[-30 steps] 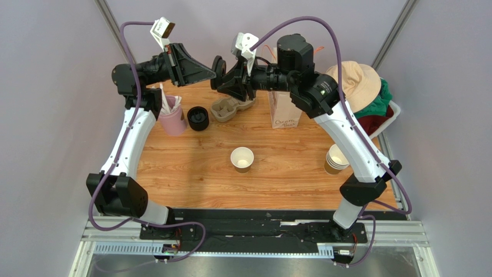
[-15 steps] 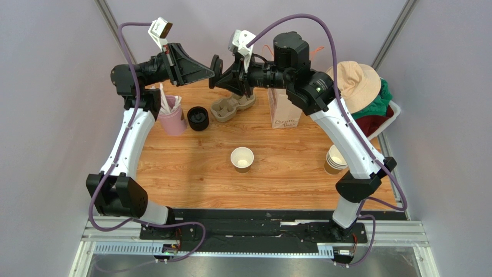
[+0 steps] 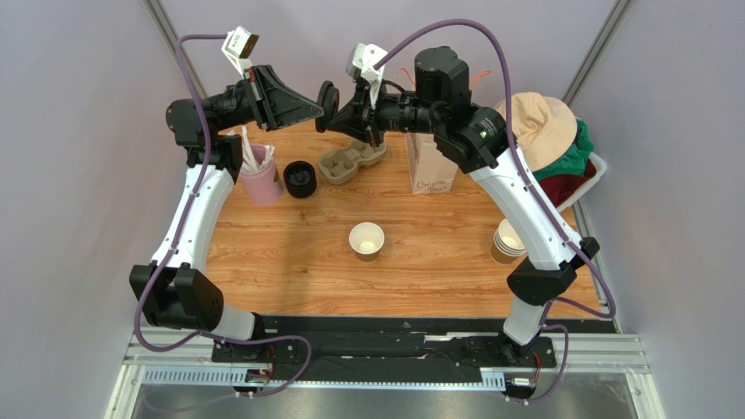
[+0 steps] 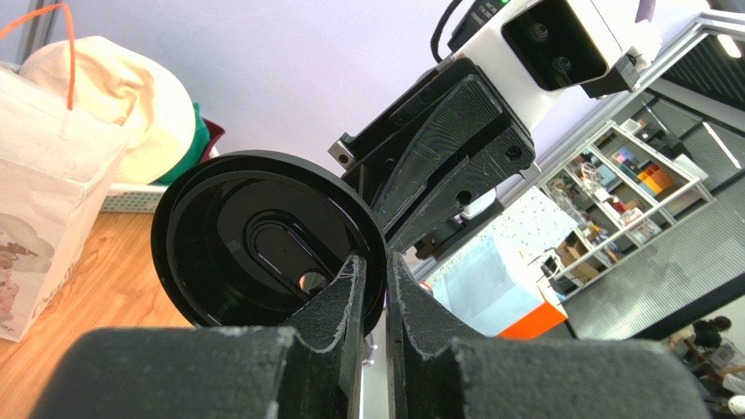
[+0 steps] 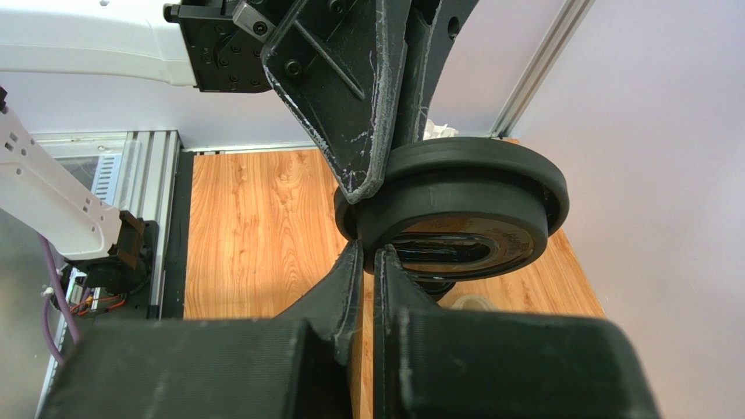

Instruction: Pack the takeout coffee

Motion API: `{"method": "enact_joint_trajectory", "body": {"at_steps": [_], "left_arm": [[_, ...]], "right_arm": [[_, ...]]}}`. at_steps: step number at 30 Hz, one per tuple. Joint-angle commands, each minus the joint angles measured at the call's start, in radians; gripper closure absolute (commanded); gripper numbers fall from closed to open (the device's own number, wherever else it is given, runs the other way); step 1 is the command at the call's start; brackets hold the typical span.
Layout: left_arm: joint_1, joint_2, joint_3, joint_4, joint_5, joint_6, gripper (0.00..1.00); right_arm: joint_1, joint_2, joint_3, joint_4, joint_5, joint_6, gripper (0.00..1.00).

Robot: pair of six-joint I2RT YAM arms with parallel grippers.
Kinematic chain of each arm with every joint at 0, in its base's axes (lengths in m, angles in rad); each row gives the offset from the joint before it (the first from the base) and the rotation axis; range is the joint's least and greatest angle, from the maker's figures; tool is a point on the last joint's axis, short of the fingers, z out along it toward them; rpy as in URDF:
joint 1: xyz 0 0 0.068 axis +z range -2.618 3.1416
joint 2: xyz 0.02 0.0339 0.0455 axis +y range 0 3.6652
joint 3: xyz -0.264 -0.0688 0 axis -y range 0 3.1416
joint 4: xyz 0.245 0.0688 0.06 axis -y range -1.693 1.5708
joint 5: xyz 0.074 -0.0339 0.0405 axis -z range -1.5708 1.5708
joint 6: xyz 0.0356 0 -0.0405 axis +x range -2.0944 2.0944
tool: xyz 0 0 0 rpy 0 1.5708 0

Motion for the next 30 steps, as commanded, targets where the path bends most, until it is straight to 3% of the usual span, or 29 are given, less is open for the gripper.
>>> {"method": "enact_joint_trajectory", "body": {"at_steps": [1,2,5,8,14,20,22,23,24,25,26,27,29,30], "left_arm": [[0.012,-0.024,-0.007,-0.005,-0.009,0.019,0.75],[0.021,-0.024,-0.005,-0.006,-0.008,0.019,0.6],[0.056,-0.022,0.005,-0.014,0.001,0.021,0.38],[0.111,-0.015,0.031,-0.019,0.017,0.019,0.27],[0.18,-0.007,0.027,-0.015,0.055,0.039,0.18],[0.249,-0.038,-0.01,-0.135,0.196,0.209,0.15],[0.313,-0.084,-0.042,-0.291,0.212,0.308,0.15],[0.338,-0.099,-0.042,-0.393,0.21,0.485,0.15],[0.361,-0.114,-0.027,-0.71,0.193,0.614,0.15],[0.413,-0.139,0.002,-0.918,0.169,0.769,0.14],[0.432,-0.144,0.086,-1.132,0.132,1.112,0.13],[0.444,-0.147,0.132,-1.483,0.007,1.266,0.1],[0.447,-0.173,0.171,-1.647,-0.107,1.516,0.07],[0.452,-0.193,0.156,-1.675,-0.171,1.542,0.07]], "right_arm": [[0.014,-0.006,0.021,0.025,-0.038,-0.011,1.0],[0.014,-0.01,0.008,0.023,-0.039,-0.013,1.0],[0.014,-0.039,-0.037,0.016,-0.042,-0.022,1.0],[0.014,-0.085,-0.112,0.012,-0.042,-0.04,1.0],[0.021,-0.173,-0.251,-0.021,-0.008,-0.085,1.0],[0.051,-0.193,-0.269,-0.282,0.107,-0.241,1.0],[0.061,-0.173,-0.249,-0.417,0.147,-0.275,1.0],[0.083,-0.165,-0.246,-0.458,0.168,-0.311,1.0],[0.098,-0.144,-0.243,-0.54,0.22,-0.329,1.0],[0.113,-0.132,-0.243,-0.581,0.245,-0.345,1.0],[0.145,-0.118,-0.246,-0.616,0.271,-0.376,1.0],[0.159,-0.09,-0.251,-0.662,0.312,-0.379,1.0],[0.192,-0.06,-0.257,-0.699,0.333,-0.388,1.0],[0.201,-0.029,-0.256,-0.725,0.354,-0.393,1.0]]}}
